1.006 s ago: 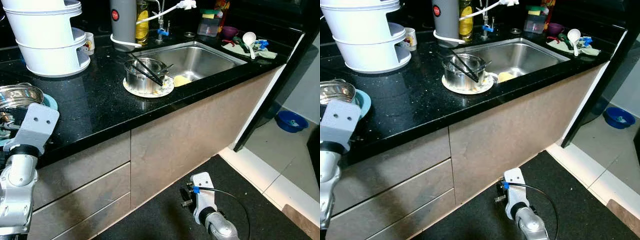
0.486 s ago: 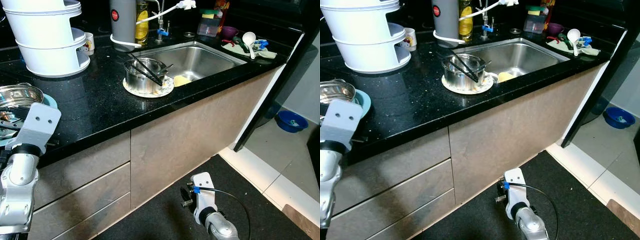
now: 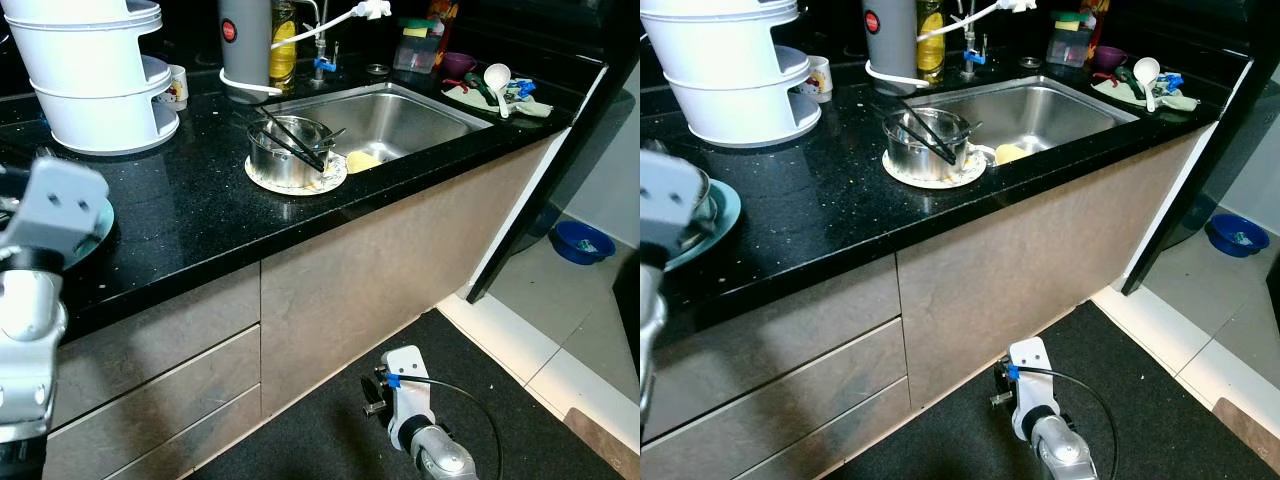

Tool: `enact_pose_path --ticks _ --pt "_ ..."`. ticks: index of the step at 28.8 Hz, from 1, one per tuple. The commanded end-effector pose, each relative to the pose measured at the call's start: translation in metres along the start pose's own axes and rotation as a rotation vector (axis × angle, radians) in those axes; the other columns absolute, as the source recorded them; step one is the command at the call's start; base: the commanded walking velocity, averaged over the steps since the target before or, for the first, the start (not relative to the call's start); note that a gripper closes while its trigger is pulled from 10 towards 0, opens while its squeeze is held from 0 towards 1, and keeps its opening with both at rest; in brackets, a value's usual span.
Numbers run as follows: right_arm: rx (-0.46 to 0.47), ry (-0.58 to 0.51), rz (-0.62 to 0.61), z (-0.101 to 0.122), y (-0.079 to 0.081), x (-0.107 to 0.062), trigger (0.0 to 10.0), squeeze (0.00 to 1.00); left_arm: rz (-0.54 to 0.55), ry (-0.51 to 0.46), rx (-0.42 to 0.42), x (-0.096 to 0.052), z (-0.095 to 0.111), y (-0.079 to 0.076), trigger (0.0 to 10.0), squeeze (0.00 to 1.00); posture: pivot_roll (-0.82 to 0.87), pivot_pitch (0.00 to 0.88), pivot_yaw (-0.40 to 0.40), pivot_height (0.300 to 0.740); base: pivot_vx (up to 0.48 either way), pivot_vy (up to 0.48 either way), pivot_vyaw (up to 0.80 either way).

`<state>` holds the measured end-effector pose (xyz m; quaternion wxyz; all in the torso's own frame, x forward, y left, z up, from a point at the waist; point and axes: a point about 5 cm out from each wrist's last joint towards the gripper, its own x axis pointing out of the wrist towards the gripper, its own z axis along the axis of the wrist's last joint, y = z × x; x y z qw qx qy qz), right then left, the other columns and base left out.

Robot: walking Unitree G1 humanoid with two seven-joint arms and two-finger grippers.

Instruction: Kitchen organization

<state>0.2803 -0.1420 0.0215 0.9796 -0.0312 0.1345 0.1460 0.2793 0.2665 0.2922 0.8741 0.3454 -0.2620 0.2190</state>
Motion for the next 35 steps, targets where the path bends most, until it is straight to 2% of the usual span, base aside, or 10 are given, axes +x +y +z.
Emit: enact_pose_path --ticks 1,2,3,7,12,17,19,20,29,35 --pt "0.017 0.005 -0.011 -0.003 -0.001 -0.001 10.0 0.00 -0.099 0.113 0.012 -0.004 -0.017 -0.011 10.0 0.09 0.01 0.117 -0.061 0.740 0.000 0.000 0.00" --pt "0.017 0.005 -0.011 -0.003 -0.001 -0.001 10.0 0.00 -0.099 0.113 0.012 -0.004 -0.017 -0.011 10.0 0.09 0.01 0.117 -0.061 0.740 0.000 0.000 0.00" --pt "0.017 0.005 -0.011 -0.003 -0.001 -0.001 10.0 0.00 -0.172 0.175 -0.010 -0.008 -0.024 -0.019 10.0 1.00 0.01 0.117 -0.059 0.740 0.000 0.000 0.00" --pt "0.017 0.004 -0.012 -0.003 -0.002 -0.002 10.0 0.00 -0.236 0.199 -0.020 -0.013 -0.028 -0.023 10.0 1.00 0.02 0.118 -0.059 0.740 0.000 0.000 0.00" --pt "0.032 0.014 0.012 -0.005 0.001 -0.001 10.0 0.00 -0.236 0.211 0.001 -0.013 -0.034 -0.020 10.0 1.00 0.02 0.119 -0.059 0.740 0.000 0.000 0.00" --pt "-0.055 0.001 0.150 -0.002 0.019 -0.002 10.0 0.00 -0.246 0.241 0.007 -0.011 -0.036 -0.021 10.0 1.00 0.02 0.119 -0.059 0.740 0.000 0.000 0.00" --pt "-0.072 -0.008 0.171 -0.001 0.022 -0.002 10.0 0.00 -0.249 0.250 0.010 -0.011 -0.037 -0.021 10.0 1.00 0.01 0.119 -0.056 0.740 0.000 0.000 0.00" --pt "-0.079 -0.050 0.212 0.005 0.028 -0.002 10.0 0.00 -0.252 0.262 0.012 -0.011 -0.039 -0.023 10.0 0.00 0.01 0.119 -0.055 0.740 0.000 0.000 0.00" --pt "-0.087 -0.115 0.258 0.016 0.035 -0.002 10.0 0.00 -0.292 0.267 0.014 -0.007 -0.043 -0.032 10.0 0.00 0.01 0.118 -0.053 0.740 0.000 0.000 0.00" --pt "-0.076 -0.188 0.299 0.030 0.039 -0.003 10.0 0.00 -0.307 0.267 0.015 0.003 -0.044 -0.036 10.0 0.00 0.01 0.119 -0.046 0.740 0.000 0.000 0.00"
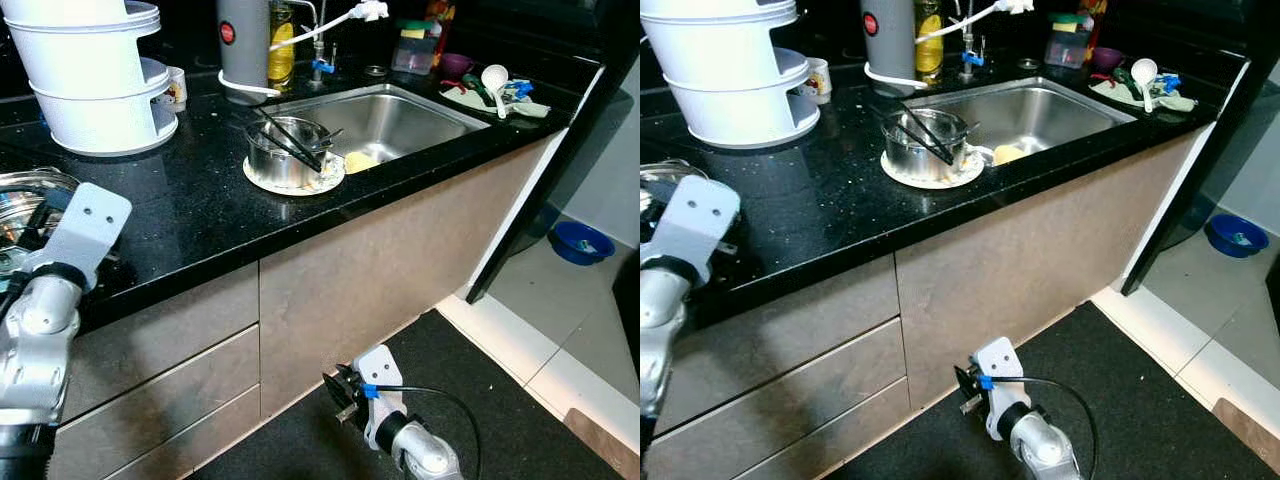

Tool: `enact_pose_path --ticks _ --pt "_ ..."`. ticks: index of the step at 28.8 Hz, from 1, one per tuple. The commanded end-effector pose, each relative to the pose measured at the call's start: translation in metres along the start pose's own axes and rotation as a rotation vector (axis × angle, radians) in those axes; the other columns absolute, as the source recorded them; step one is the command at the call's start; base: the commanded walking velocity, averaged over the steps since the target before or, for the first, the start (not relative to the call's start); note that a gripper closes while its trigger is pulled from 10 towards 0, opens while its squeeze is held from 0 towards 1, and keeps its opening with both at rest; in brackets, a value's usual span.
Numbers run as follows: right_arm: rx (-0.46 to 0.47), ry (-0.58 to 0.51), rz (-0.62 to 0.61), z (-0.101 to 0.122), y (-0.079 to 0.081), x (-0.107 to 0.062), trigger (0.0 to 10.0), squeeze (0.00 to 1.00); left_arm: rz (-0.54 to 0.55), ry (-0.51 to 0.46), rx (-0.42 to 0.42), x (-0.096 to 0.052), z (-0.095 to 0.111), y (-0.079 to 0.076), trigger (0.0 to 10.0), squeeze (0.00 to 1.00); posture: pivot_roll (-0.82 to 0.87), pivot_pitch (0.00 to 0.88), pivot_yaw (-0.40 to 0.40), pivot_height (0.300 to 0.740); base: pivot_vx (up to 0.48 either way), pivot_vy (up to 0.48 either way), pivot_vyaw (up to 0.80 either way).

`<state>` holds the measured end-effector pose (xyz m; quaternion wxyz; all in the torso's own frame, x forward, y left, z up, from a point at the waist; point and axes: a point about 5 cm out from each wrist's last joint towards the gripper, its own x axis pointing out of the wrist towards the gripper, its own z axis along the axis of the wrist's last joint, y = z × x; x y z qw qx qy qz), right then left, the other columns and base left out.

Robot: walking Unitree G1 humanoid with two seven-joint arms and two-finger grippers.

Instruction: Kitchen organization

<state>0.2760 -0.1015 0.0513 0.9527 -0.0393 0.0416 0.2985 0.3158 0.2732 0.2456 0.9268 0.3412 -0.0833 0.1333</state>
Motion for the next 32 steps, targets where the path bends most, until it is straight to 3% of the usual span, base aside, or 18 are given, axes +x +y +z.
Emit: enact_pose_path --ticks 1,8,13,14,16,17,18,20,21,26,27,28,30,32 --pt "-0.001 -0.068 0.055 0.009 0.007 -0.003 10.0 0.00 -0.013 -0.010 0.030 0.002 0.001 0.003 10.0 0.00 0.00 0.119 -0.042 0.740 0.000 0.000 0.00" --pt "-0.013 -0.208 0.144 0.040 0.018 0.001 10.0 0.00 -0.033 0.008 0.032 0.004 -0.002 0.000 10.0 0.00 0.00 0.119 -0.040 0.740 0.000 0.000 0.00" --pt "-0.026 -0.245 0.170 0.057 0.020 0.006 10.0 0.00 -0.040 0.027 0.048 0.006 -0.004 0.000 10.0 0.00 0.00 0.120 -0.038 0.740 0.000 0.000 0.00" --pt "-0.026 -0.248 0.179 0.059 0.021 0.007 10.0 0.00 -0.042 0.030 0.051 0.006 -0.005 0.000 9.2 0.00 0.00 0.119 -0.039 0.740 0.000 0.000 0.00" --pt "-0.028 -0.251 0.194 0.061 0.022 0.007 10.0 0.00 -0.044 0.032 0.054 0.007 -0.005 0.000 9.2 0.00 0.00 0.119 -0.039 0.740 0.000 0.000 0.00" --pt "-0.034 -0.257 0.243 0.067 0.027 0.008 10.0 0.00 -0.045 0.044 0.065 0.008 -0.007 0.001 8.7 0.00 0.00 0.119 -0.039 0.740 0.000 0.000 0.00" --pt "-0.036 -0.260 0.259 0.070 0.028 0.008 10.0 0.00 -0.044 0.049 0.068 0.008 -0.007 0.001 9.3 0.00 0.00 0.119 -0.039 0.740 0.000 0.000 0.00" --pt "-0.037 -0.262 0.268 0.071 0.029 0.008 10.0 0.00 -0.043 0.052 0.070 0.009 -0.008 0.002 9.3 0.00 0.00 0.117 -0.039 0.740 0.000 0.000 0.00" --pt "-0.038 -0.264 0.274 0.073 0.030 0.007 10.0 0.00 -0.044 0.054 0.073 0.009 -0.008 0.002 10.0 0.00 0.00 0.117 -0.039 0.740 0.000 0.000 0.00" --pt "-0.042 -0.266 0.283 0.077 0.030 0.006 10.0 0.00 -0.051 0.073 0.081 0.010 -0.012 0.002 10.0 0.00 0.00 0.115 -0.039 0.740 0.000 0.000 0.00" --pt "-0.043 -0.265 0.284 0.078 0.030 0.006 10.0 0.00 -0.057 0.086 0.086 0.010 -0.014 0.001 8.3 0.00 0.00 0.115 -0.039 0.740 0.000 0.000 0.00" --pt "-0.043 -0.265 0.284 0.078 0.030 0.006 10.0 0.00 -0.057 0.086 0.086 0.010 -0.014 0.001 8.3 0.00 0.00 0.115 -0.039 0.740 0.000 0.000 0.00" --pt "-0.042 -0.263 0.286 0.079 0.030 0.006 10.0 0.00 -0.058 0.096 0.082 0.011 -0.015 0.001 5.0 0.00 0.00 0.108 -0.037 0.740 0.000 0.000 0.00" --pt "-0.042 -0.261 0.288 0.079 0.030 0.006 10.0 0.00 -0.058 0.099 0.079 0.011 -0.016 0.001 4.5 0.00 0.00 0.108 -0.037 0.740 0.000 0.000 0.00"
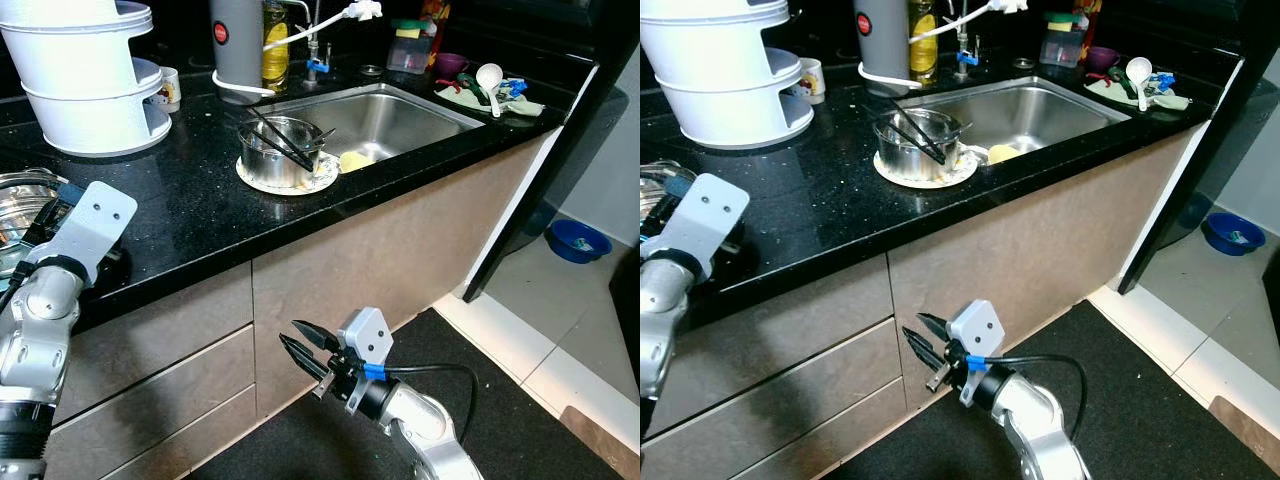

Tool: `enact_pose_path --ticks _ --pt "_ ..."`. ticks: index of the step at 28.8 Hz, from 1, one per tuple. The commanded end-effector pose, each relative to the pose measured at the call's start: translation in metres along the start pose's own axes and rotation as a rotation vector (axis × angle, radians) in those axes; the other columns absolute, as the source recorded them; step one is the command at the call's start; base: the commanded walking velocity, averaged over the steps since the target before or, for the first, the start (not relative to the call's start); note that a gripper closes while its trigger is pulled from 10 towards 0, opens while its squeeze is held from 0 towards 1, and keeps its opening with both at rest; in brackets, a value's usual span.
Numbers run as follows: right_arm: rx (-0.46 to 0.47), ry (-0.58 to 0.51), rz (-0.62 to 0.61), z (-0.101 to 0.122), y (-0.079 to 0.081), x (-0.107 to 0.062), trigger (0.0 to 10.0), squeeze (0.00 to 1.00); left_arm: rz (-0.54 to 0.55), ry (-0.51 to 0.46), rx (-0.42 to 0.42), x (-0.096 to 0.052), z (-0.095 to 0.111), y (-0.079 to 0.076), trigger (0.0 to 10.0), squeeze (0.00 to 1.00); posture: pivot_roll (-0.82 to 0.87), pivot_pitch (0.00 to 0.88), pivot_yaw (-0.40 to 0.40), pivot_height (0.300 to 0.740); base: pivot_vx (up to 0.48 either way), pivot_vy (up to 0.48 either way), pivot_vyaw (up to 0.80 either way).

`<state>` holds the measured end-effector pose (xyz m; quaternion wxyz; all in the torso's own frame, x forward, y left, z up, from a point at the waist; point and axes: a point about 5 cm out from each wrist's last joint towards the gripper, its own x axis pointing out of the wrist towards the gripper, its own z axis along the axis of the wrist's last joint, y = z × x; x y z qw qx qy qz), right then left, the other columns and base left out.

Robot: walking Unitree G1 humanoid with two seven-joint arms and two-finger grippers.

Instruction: Kitchen organization

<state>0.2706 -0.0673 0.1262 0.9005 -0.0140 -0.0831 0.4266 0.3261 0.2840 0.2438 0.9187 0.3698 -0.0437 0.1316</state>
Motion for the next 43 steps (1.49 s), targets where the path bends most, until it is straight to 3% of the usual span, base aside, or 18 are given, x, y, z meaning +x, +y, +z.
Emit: enact_pose_path --ticks 1,4,6,7,8,11,12,13,14,15,31,41,43 --pt "0.003 0.001 0.020 0.002 0.003 0.000 10.0 0.00 -0.025 0.037 0.010 0.000 -0.007 -0.003 3.8 0.00 0.00 0.108 -0.037 0.740 0.000 0.000 0.00" --pt "0.004 0.004 0.022 0.002 0.003 -0.001 10.0 0.00 -0.022 0.039 0.011 0.001 -0.007 -0.002 3.6 0.00 0.00 0.105 -0.036 0.740 0.000 0.000 0.00" --pt "0.008 0.007 0.024 0.003 0.004 -0.001 10.0 0.00 -0.017 0.035 0.015 0.001 -0.006 -0.001 5.8 0.00 -0.01 0.105 -0.035 0.740 0.000 0.000 0.00" --pt "0.009 0.009 0.024 0.003 0.004 -0.002 10.0 0.00 -0.012 0.034 0.013 0.001 -0.006 -0.001 9.5 0.00 -0.01 0.104 -0.035 0.740 0.000 0.000 0.00" --pt "0.008 0.012 0.023 0.002 0.004 -0.002 10.0 0.00 -0.010 0.035 0.013 0.002 -0.006 -0.001 10.0 0.00 -0.01 0.104 -0.035 0.740 0.000 0.000 0.00" --pt "0.005 0.016 0.016 0.002 0.003 -0.003 10.0 0.00 -0.006 0.036 0.009 0.002 -0.006 -0.001 10.0 0.00 -0.01 0.106 -0.035 0.740 0.000 0.000 0.00" --pt "0.007 0.017 0.011 0.002 0.003 -0.003 10.0 0.00 0.000 0.032 0.005 0.002 -0.006 0.000 6.1 0.00 -0.01 0.109 -0.035 0.740 0.000 0.000 0.00" --pt "0.007 0.017 0.009 0.002 0.003 -0.003 10.0 0.00 0.003 0.030 0.003 0.002 -0.006 0.000 6.1 0.00 -0.01 0.109 -0.035 0.740 0.000 0.000 0.00" --pt "0.008 0.018 0.007 0.002 0.003 -0.003 10.0 0.00 0.007 0.028 0.001 0.002 -0.005 0.001 1.8 0.00 -0.01 0.109 -0.035 0.740 0.000 0.000 0.00" --pt "0.008 0.019 0.006 0.002 0.003 -0.003 10.0 0.00 0.009 0.026 -0.003 0.002 -0.005 0.002 0.4 0.00 -0.01 0.109 -0.035 0.740 0.000 0.000 0.00" --pt "0.020 0.015 -0.005 0.004 0.001 -0.004 10.0 0.00 0.070 -0.011 -0.017 0.005 0.001 0.018 0.0 0.00 -0.01 0.113 -0.036 0.740 0.000 0.000 0.00" --pt "0.026 0.007 -0.011 0.005 0.000 -0.004 10.0 0.00 0.180 -0.129 -0.007 0.008 0.031 0.044 0.0 0.00 -0.01 0.115 -0.037 0.740 0.000 0.000 0.00" --pt "0.030 0.004 -0.015 0.006 -0.001 -0.004 10.0 0.00 0.211 -0.205 -0.028 0.007 0.046 0.051 0.0 0.00 -0.01 0.115 -0.037 0.740 0.000 0.000 0.00"
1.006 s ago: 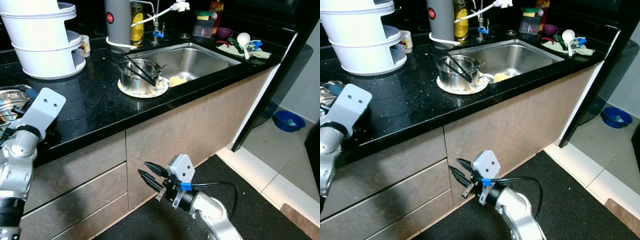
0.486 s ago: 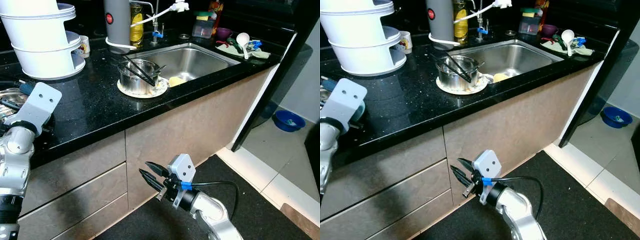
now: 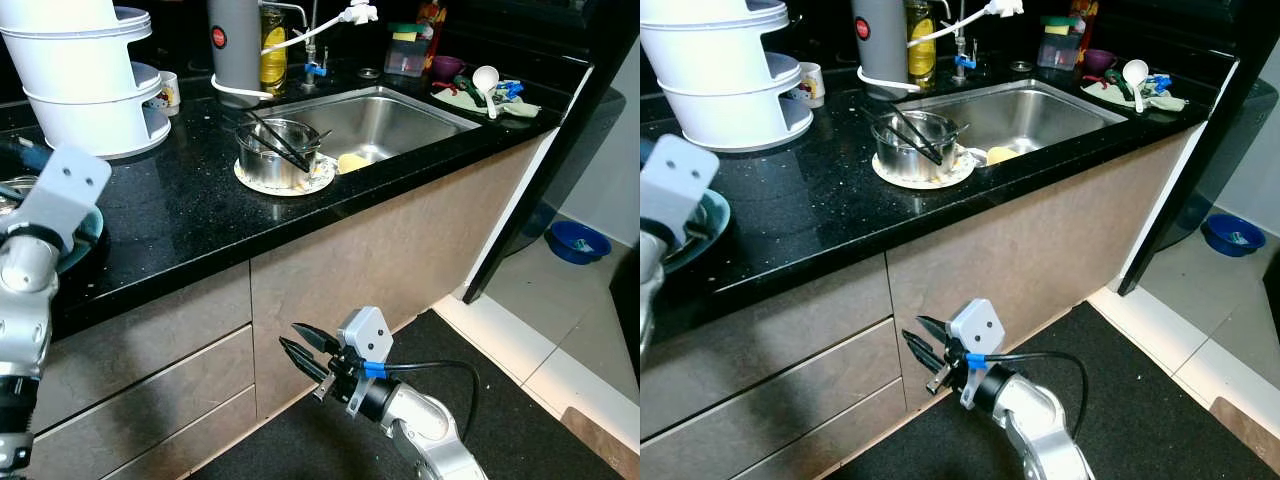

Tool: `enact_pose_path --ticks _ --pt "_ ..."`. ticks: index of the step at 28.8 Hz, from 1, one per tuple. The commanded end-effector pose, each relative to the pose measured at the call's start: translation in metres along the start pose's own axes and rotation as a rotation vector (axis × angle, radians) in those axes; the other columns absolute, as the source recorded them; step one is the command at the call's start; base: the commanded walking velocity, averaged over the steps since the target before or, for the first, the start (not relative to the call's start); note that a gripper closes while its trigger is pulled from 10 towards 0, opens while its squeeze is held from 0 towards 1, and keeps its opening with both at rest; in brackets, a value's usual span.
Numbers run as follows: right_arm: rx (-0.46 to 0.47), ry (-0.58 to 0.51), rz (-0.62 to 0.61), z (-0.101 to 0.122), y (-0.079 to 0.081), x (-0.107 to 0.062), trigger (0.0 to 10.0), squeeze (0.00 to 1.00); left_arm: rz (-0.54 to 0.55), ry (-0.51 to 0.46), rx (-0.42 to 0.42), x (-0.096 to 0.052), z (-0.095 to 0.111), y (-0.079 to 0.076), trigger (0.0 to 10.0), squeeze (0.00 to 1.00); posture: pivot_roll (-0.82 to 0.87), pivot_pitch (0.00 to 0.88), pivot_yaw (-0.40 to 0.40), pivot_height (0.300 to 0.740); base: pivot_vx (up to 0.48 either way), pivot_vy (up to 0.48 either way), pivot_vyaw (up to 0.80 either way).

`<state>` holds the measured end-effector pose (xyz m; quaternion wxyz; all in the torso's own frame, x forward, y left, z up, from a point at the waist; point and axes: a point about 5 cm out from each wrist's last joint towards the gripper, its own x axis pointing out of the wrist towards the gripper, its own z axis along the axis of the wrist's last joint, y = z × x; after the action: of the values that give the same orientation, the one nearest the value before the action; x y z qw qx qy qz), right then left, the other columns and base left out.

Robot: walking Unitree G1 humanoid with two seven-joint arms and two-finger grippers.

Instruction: Kitchen organization

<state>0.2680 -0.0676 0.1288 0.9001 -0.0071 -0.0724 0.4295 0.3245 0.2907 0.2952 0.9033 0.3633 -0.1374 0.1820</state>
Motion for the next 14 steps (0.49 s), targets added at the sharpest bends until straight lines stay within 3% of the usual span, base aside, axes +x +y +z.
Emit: enact_pose_path --ticks 1,5,12,13,14 --pt "0.008 -0.010 -0.019 0.003 -0.002 -0.002 10.0 0.00 0.045 -0.070 -0.010 0.002 0.014 0.012 0.0 0.00 -0.01 0.115 -0.037 0.740 0.000 0.000 0.00" --pt "0.035 -0.029 -0.036 0.005 -0.004 -0.002 10.0 0.00 0.067 -0.220 -0.040 0.006 0.048 0.022 0.0 0.00 -0.01 0.114 -0.037 0.740 0.000 0.000 0.00" --pt "0.057 -0.043 -0.048 0.007 -0.007 -0.003 10.0 0.00 0.107 -0.283 -0.089 0.009 0.069 0.035 0.0 0.00 0.00 0.117 -0.035 0.740 0.000 0.000 0.00" --pt "0.061 -0.044 -0.049 0.007 -0.007 -0.003 10.0 0.00 0.102 -0.293 -0.128 0.010 0.072 0.036 0.0 0.00 0.00 0.117 -0.035 0.740 0.000 0.000 0.00" --pt "0.066 -0.047 -0.052 0.007 -0.007 -0.003 10.0 0.00 0.072 -0.305 -0.254 0.010 0.078 0.035 0.0 0.00 0.00 0.117 -0.035 0.740 0.000 0.000 0.00"
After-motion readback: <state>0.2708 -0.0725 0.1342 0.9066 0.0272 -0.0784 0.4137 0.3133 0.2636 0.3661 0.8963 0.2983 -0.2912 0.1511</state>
